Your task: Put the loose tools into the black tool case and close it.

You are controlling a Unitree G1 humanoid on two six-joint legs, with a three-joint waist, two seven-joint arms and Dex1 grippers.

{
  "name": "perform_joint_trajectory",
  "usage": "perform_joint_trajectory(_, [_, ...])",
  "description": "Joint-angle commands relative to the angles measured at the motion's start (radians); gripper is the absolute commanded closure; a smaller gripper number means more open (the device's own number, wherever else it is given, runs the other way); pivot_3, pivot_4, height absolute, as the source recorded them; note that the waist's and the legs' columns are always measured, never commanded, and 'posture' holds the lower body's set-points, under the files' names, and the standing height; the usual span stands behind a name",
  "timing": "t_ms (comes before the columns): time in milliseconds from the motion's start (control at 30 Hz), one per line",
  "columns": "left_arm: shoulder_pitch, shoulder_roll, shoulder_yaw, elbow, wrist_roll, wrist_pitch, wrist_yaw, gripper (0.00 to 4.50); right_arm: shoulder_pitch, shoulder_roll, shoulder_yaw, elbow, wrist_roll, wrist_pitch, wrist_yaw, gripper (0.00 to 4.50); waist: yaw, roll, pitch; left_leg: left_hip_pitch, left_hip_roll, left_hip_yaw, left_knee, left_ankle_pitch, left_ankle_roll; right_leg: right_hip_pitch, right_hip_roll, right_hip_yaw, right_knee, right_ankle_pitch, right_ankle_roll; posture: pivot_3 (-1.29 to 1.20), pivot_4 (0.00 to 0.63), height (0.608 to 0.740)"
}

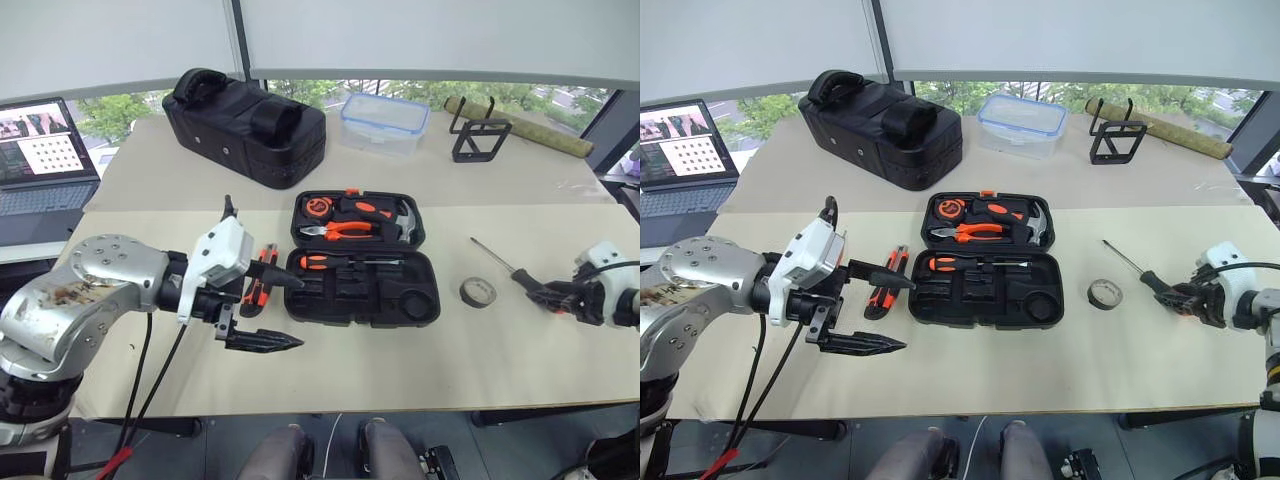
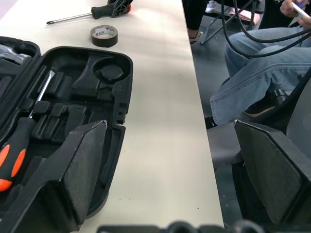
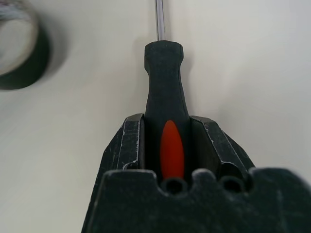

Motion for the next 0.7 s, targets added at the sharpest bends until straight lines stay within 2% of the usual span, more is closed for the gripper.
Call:
perform_joint_trajectory(33, [-0.037, 0.021, -0.007, 0.043, 0.014, -0.042, -0.024, 0.00, 0.002, -0.041, -0.060, -0.266, 0.098, 0.095, 0.063, 3.47, -0.005, 0.002, 0.000, -0.001, 0.000, 0.000, 0.000, 0.000, 0.000, -0.001, 0.000, 0.000, 0.000, 0.000, 0.000, 0.00, 0.150, 0.722])
perform_joint_trajectory(167, [-0.060, 0.022, -0.038, 0.097, 0.035, -0.070, -0.052, 0.00, -0.062, -0.014, 0.043, -0.549, 0.092, 0.091, 0.120, 3.47, -0.022, 0.003, 0.000, -0.002, 0.000, 0.002, -0.001, 0.000, -0.001, -0.006, 0.001, 0.000, 0.003, 0.000, 0.000, 0.00, 0.150, 0.722])
perform_joint_trajectory(300, [-0.066, 0.015, -0.066, 0.134, 0.058, -0.099, -0.063, 0.00, -0.130, 0.051, 0.160, -0.672, 0.086, 0.115, 0.176, 3.47, -0.020, 0.003, 0.000, -0.002, 0.001, 0.001, -0.001, -0.001, -0.002, -0.006, 0.001, -0.001, 0.003, 0.000, 0.000, 0.00, 0.150, 0.722])
perform_joint_trajectory(467, [-0.065, 0.002, -0.087, 0.179, 0.092, -0.137, -0.063, 0.00, -0.203, 0.128, 0.323, -0.600, -0.068, -0.082, 0.182, 3.47, -0.003, 0.002, 0.000, -0.005, 0.000, 0.001, 0.001, -0.001, -0.001, -0.007, 0.000, -0.002, 0.002, 0.000, 0.000, 0.00, 0.150, 0.722])
perform_joint_trajectory(700, [-0.063, -0.008, -0.091, 0.199, 0.118, -0.171, -0.057, 0.00, -0.261, 0.197, 0.372, -0.480, -0.138, -0.155, 0.147, 3.47, 0.001, 0.002, 0.000, -0.005, 0.000, 0.001, 0.001, -0.001, -0.001, -0.008, 0.001, -0.003, 0.001, 0.000, 0.000, 0.00, 0.150, 0.722])
